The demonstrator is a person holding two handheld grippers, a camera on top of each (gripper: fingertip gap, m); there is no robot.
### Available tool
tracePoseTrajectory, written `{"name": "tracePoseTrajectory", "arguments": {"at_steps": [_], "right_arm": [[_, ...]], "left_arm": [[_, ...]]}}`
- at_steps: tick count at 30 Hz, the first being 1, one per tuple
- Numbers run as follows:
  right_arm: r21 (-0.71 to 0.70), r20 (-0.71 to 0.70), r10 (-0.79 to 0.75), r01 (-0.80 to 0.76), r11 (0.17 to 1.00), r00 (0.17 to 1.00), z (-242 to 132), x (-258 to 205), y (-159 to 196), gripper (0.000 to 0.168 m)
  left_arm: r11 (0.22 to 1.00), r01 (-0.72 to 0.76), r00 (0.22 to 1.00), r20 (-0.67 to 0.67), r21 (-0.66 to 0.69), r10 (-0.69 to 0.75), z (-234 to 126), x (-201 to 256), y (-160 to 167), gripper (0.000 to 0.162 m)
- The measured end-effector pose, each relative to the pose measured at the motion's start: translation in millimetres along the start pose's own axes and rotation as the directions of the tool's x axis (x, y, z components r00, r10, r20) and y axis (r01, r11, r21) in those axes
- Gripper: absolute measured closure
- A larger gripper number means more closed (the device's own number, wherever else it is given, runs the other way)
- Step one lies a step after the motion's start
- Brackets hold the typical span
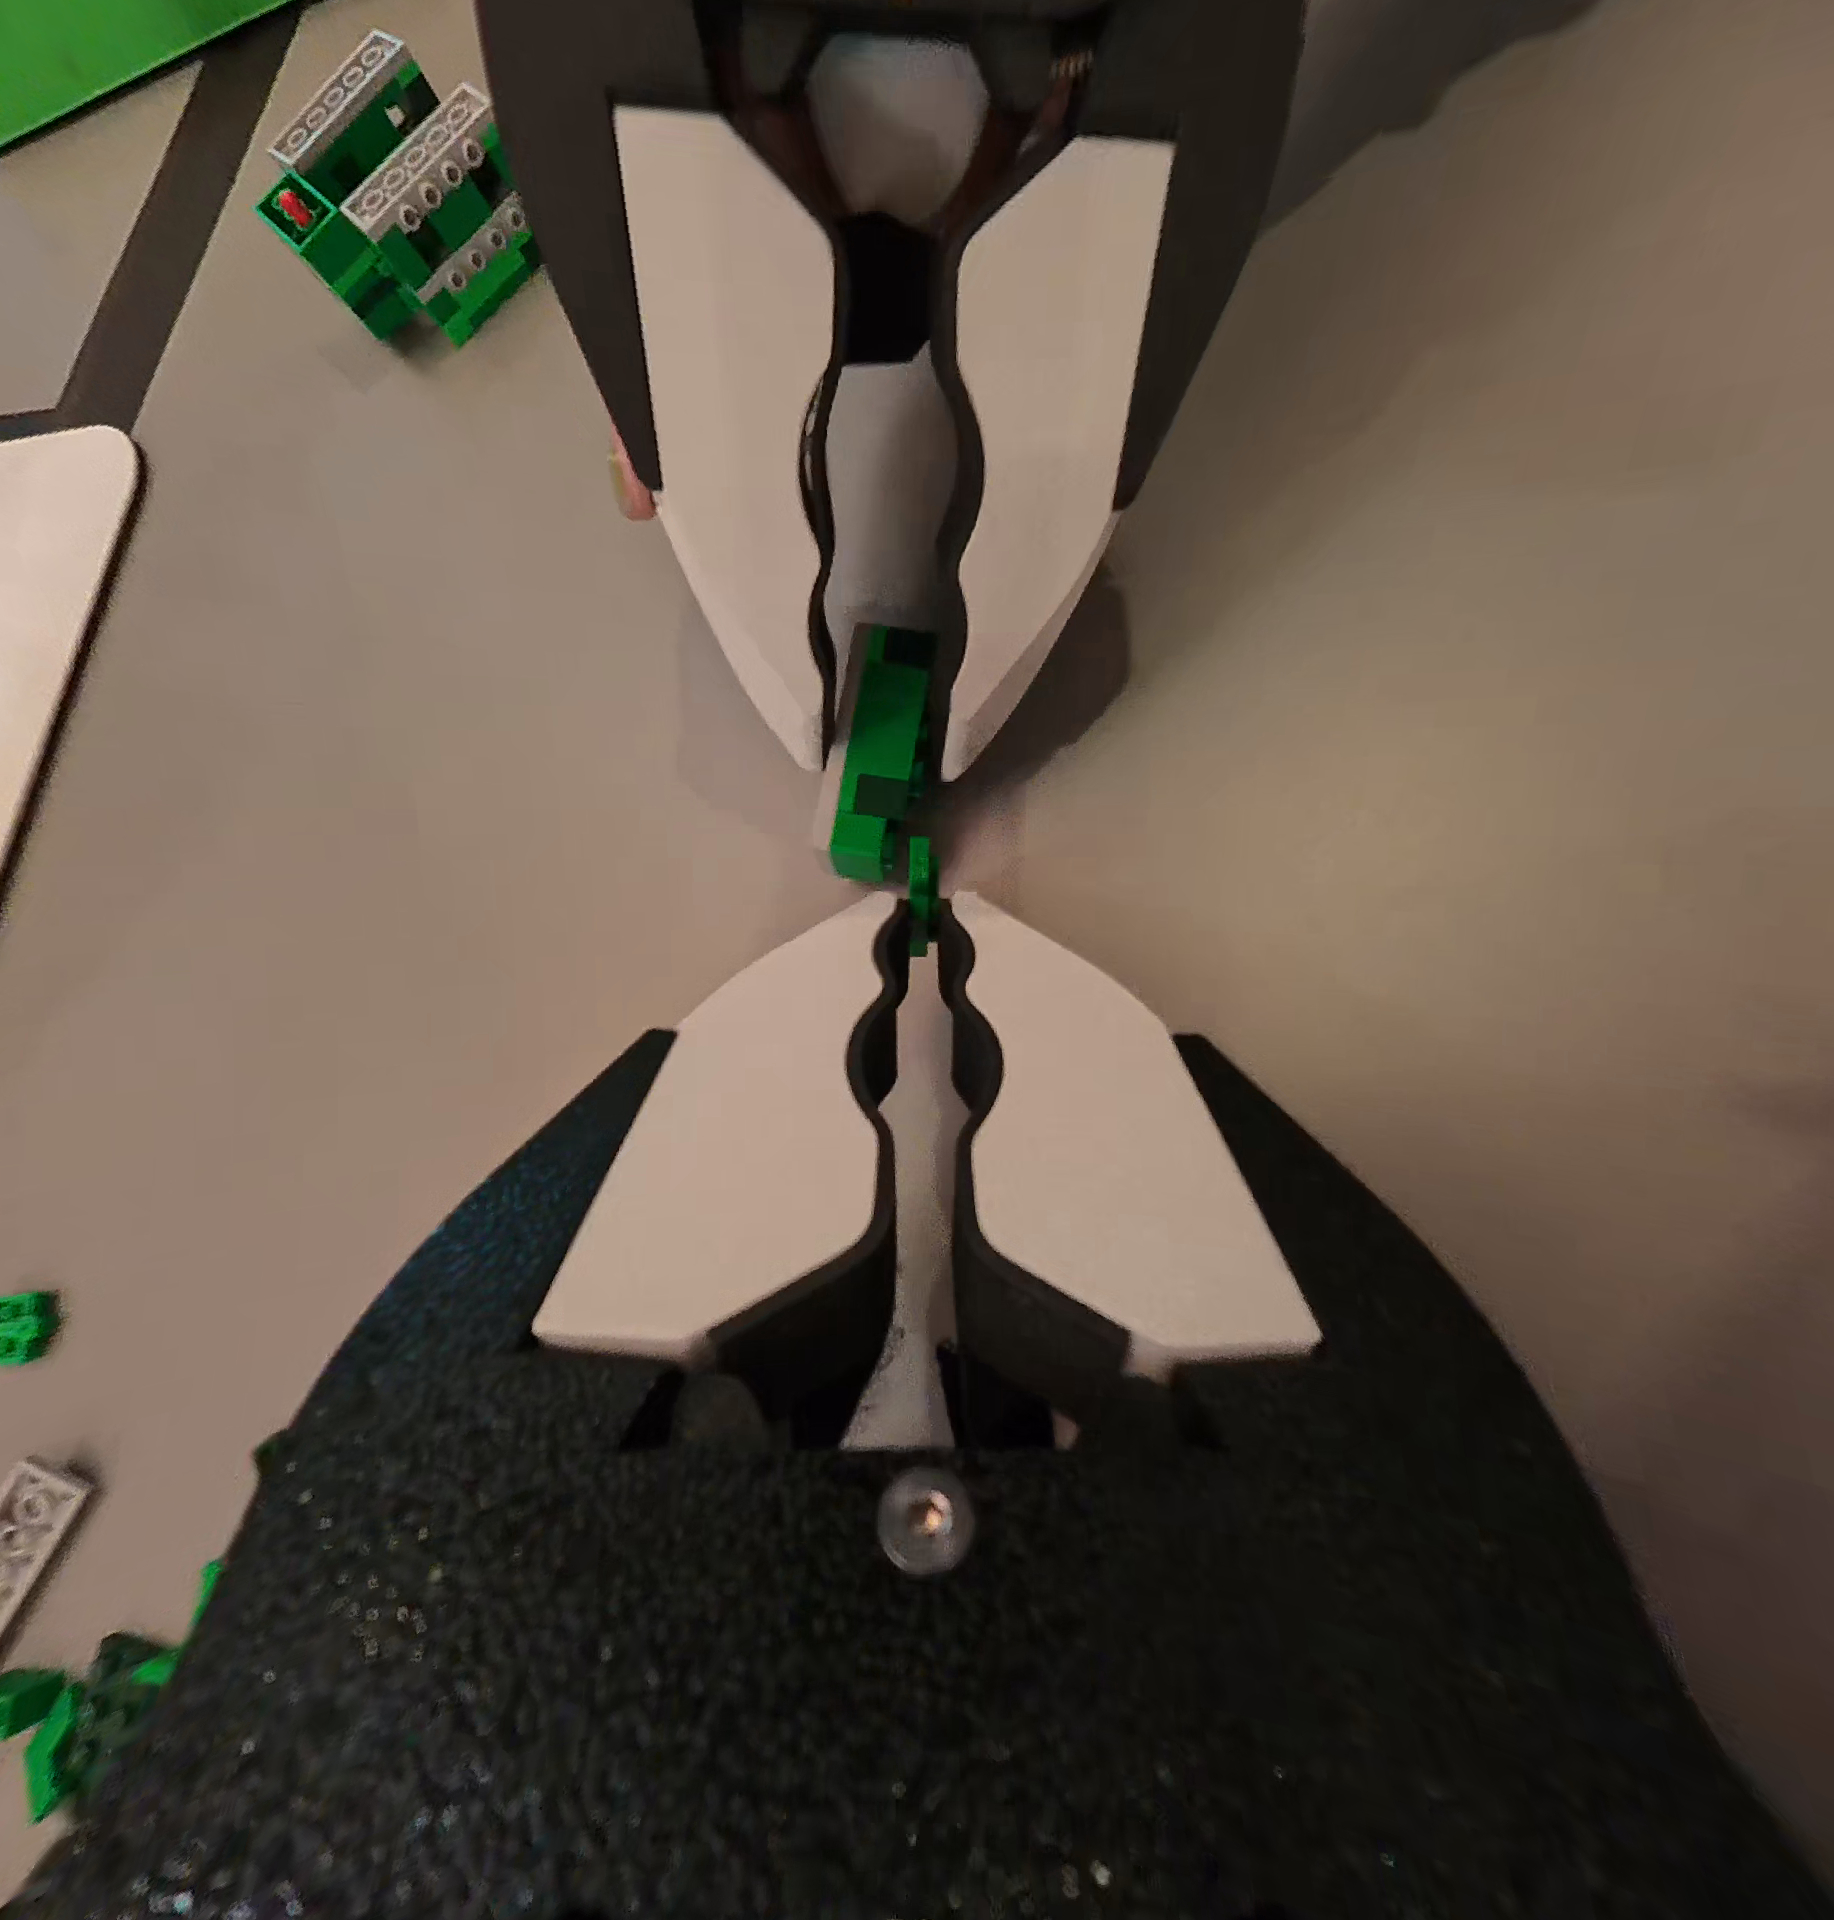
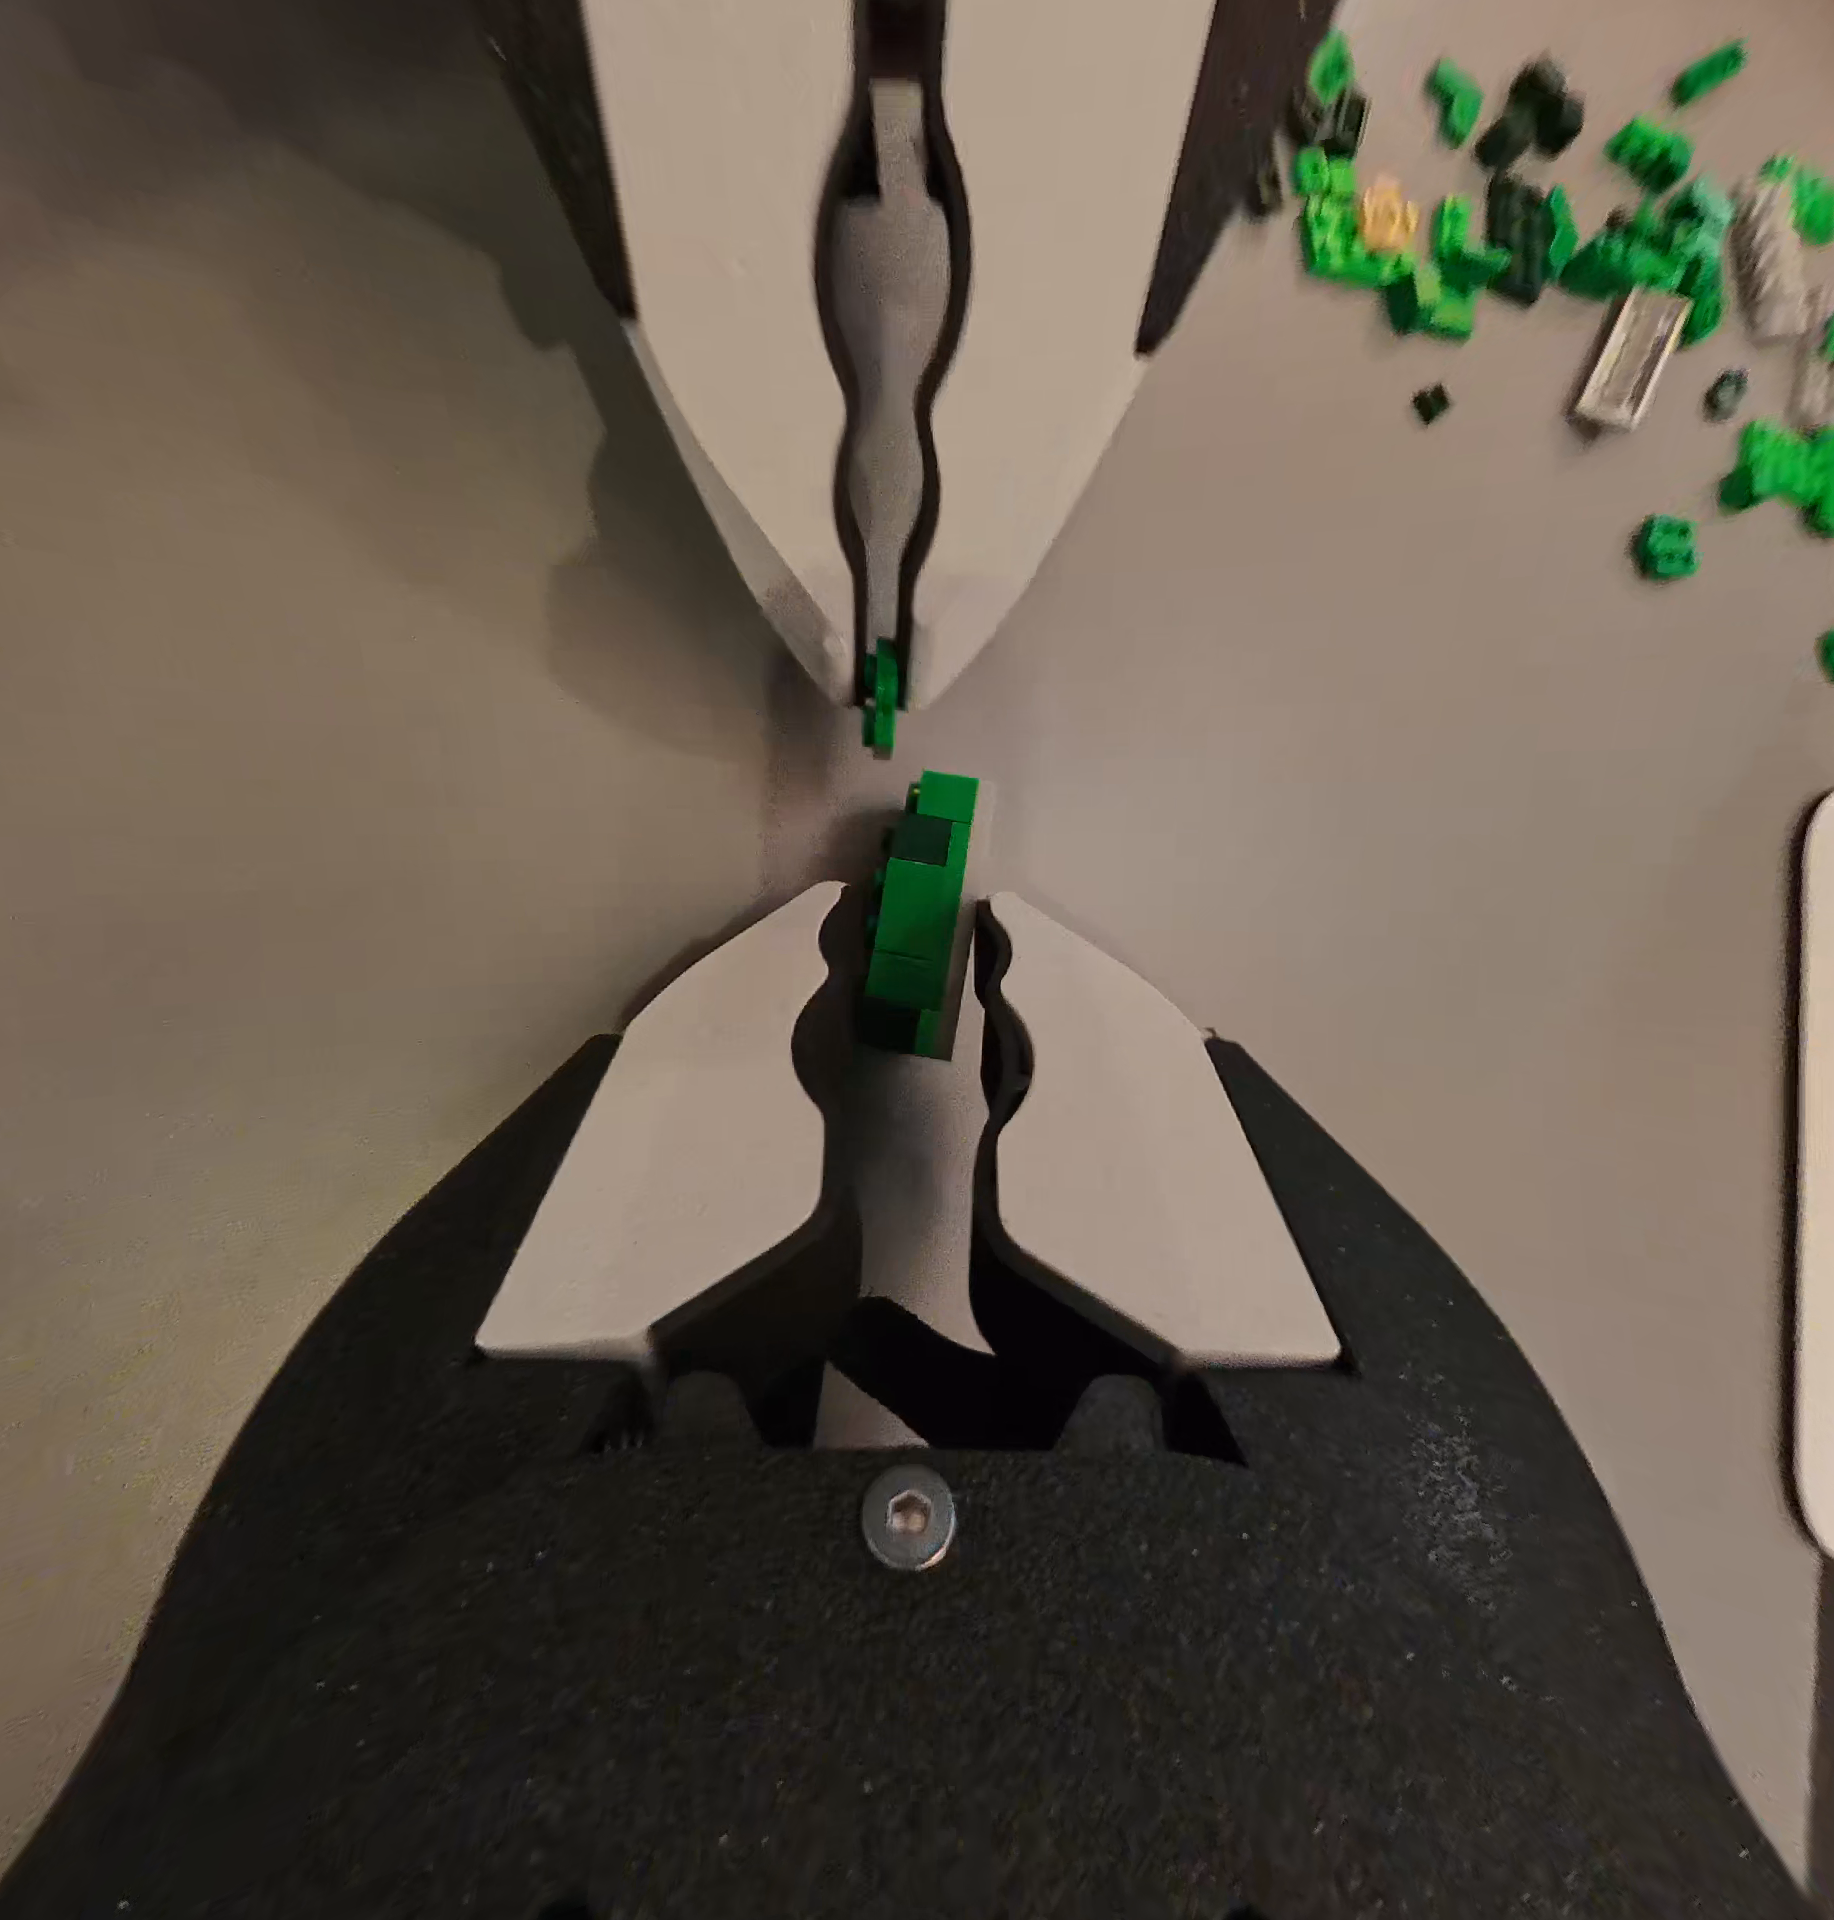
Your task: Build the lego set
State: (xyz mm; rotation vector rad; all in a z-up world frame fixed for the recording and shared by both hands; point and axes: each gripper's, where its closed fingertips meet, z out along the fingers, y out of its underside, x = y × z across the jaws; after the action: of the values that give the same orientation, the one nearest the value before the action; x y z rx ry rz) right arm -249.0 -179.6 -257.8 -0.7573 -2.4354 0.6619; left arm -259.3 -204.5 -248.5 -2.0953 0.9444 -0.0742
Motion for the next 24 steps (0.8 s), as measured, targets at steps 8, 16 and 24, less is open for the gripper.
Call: {"name": "tracePoseTrajectory", "arguments": {"at_steps": [8,16,24], "right_arm": [[0.079,-0.056,-0.119,0.123,0.989,0.991,-5.9,-2.1,-8.2,0.149],[0.053,0.099,-0.061,0.056,0.997,0.993,-1.8,-14.6,1.7,0.149],[0.057,0.154,0.006,-0.015,0.998,0.988,-2.9,-14.7,0.6,0.14]], "left_arm": [[0.993,-0.114,0.992,0.044,-0.04,0.116,3.9,0.0,3.2,0.158],[0.997,-0.077,0.996,-0.052,0.012,0.077,7.9,13.7,-5.5,0.158],[1.0,-0.003,0.996,-0.091,0.002,0.003,10.7,15.1,-2.6,0.158]]}}
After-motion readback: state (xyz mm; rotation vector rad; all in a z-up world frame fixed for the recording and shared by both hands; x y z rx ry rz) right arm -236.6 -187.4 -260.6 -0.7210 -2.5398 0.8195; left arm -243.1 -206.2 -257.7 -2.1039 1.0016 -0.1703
